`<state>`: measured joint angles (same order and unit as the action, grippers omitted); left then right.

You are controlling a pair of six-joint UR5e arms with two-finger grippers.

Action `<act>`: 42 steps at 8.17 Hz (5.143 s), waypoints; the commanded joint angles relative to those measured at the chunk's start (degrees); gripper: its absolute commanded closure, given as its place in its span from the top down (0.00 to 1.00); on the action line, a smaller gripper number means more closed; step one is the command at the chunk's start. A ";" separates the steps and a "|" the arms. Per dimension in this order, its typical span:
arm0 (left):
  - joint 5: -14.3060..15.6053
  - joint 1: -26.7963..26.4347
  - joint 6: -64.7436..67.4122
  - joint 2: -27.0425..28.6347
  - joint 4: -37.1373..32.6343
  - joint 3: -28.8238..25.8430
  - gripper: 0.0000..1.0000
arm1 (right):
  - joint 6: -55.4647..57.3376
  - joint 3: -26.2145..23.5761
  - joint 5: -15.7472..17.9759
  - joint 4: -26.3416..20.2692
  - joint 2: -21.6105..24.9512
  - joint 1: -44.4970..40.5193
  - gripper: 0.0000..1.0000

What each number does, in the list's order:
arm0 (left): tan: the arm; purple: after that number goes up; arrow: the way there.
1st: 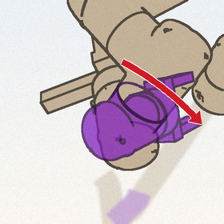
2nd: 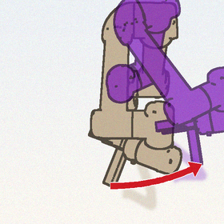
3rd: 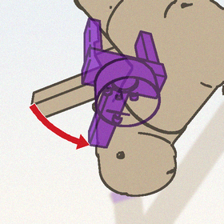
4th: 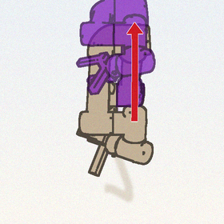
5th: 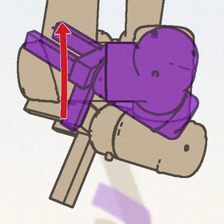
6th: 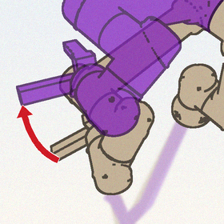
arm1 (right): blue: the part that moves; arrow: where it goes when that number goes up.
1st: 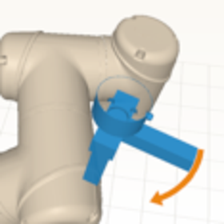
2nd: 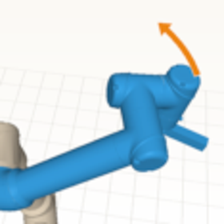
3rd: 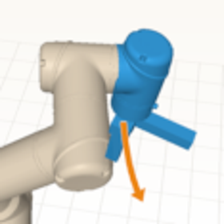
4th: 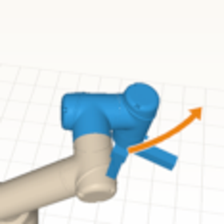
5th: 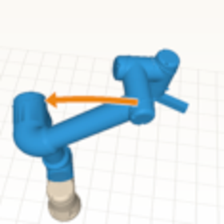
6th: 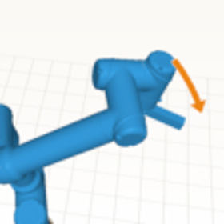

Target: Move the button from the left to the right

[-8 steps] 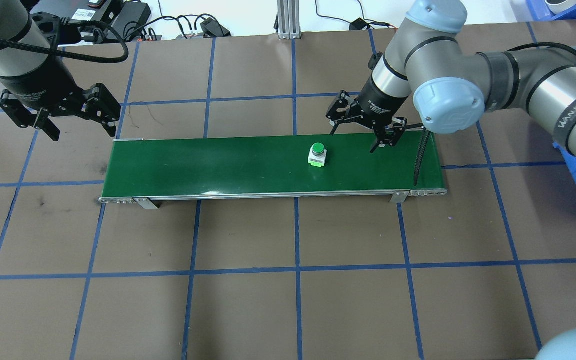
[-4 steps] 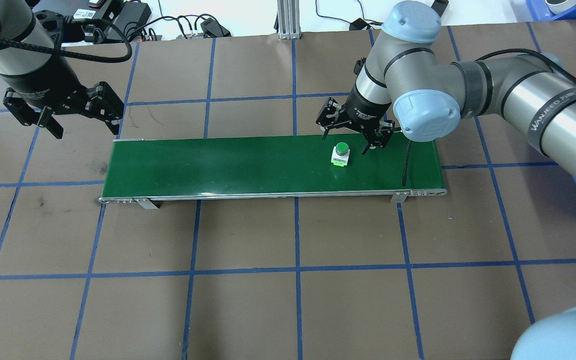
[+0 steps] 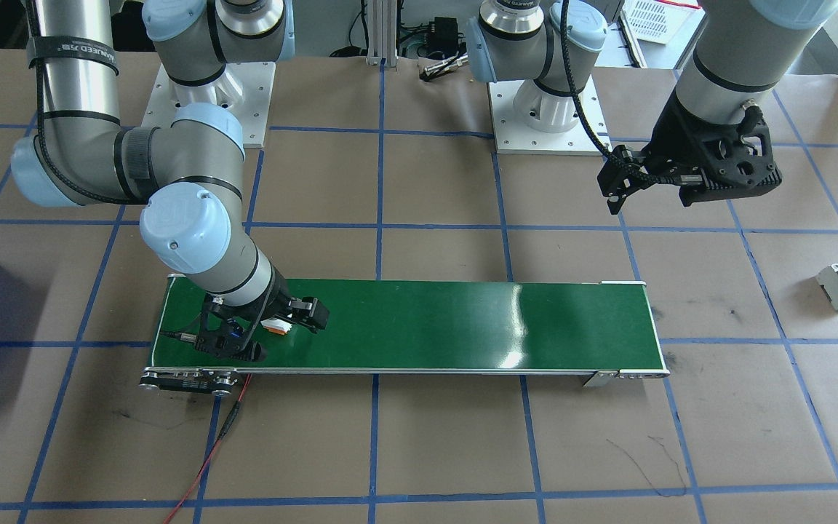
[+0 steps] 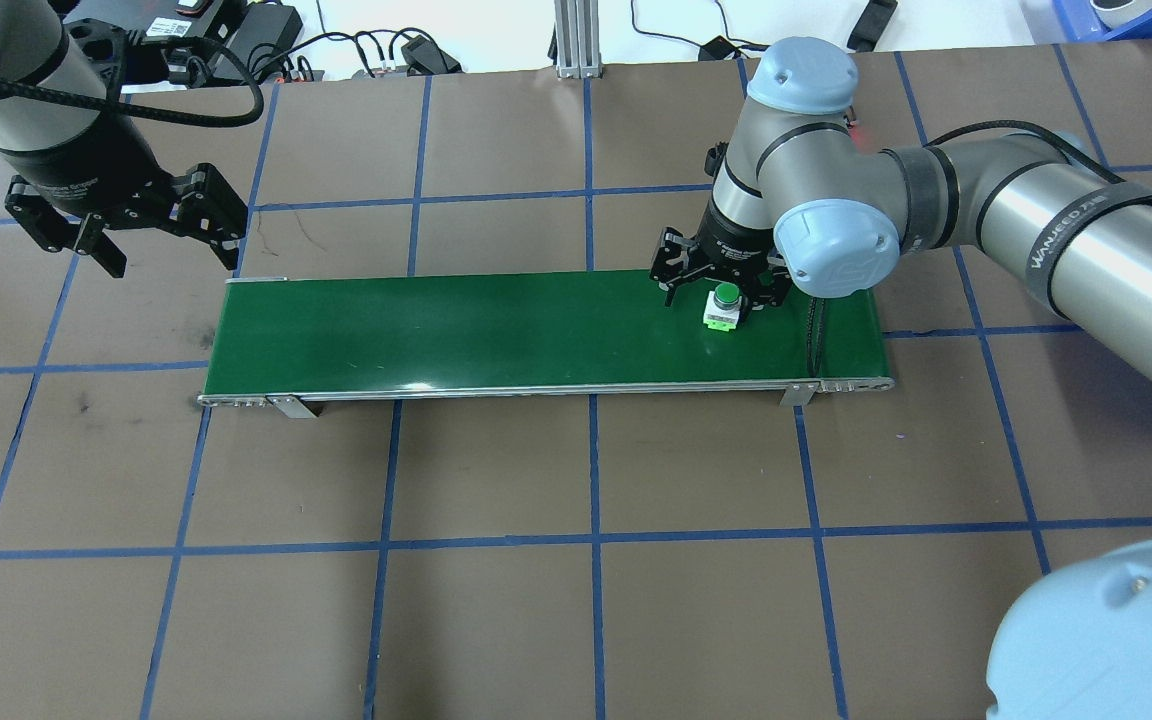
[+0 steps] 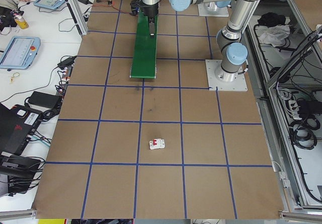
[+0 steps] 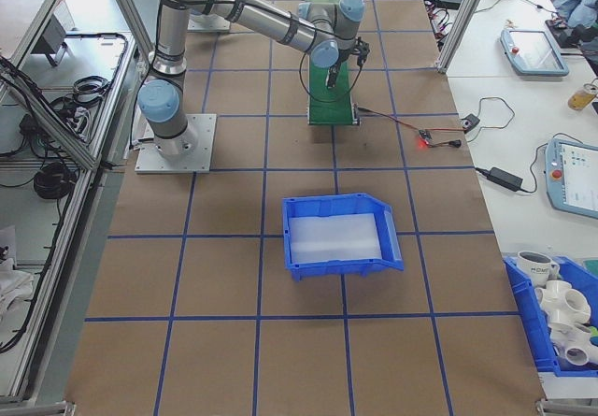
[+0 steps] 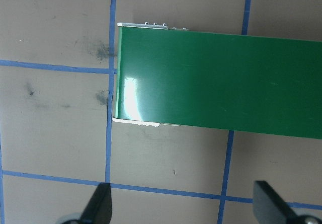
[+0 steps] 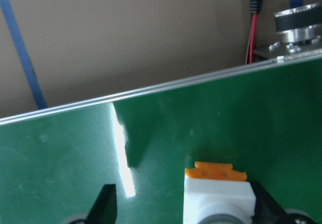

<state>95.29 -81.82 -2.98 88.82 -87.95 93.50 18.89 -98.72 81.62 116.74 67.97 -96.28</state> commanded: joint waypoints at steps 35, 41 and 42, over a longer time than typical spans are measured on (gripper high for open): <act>-0.37 -0.09 -0.88 -1.89 9.91 6.25 1.00 | -64.74 12.74 8.90 -28.81 27.22 23.93 1.00; -0.29 0.08 -0.88 -3.21 8.58 5.73 1.00 | -21.53 12.15 8.03 -30.95 25.47 -4.17 1.00; -0.20 0.08 -0.88 -3.21 7.97 6.16 1.00 | -21.44 12.23 8.29 -30.95 25.46 -4.53 1.00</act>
<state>95.01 -81.78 -3.87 85.36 -79.52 99.43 -4.56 -86.37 89.79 85.90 93.82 -98.52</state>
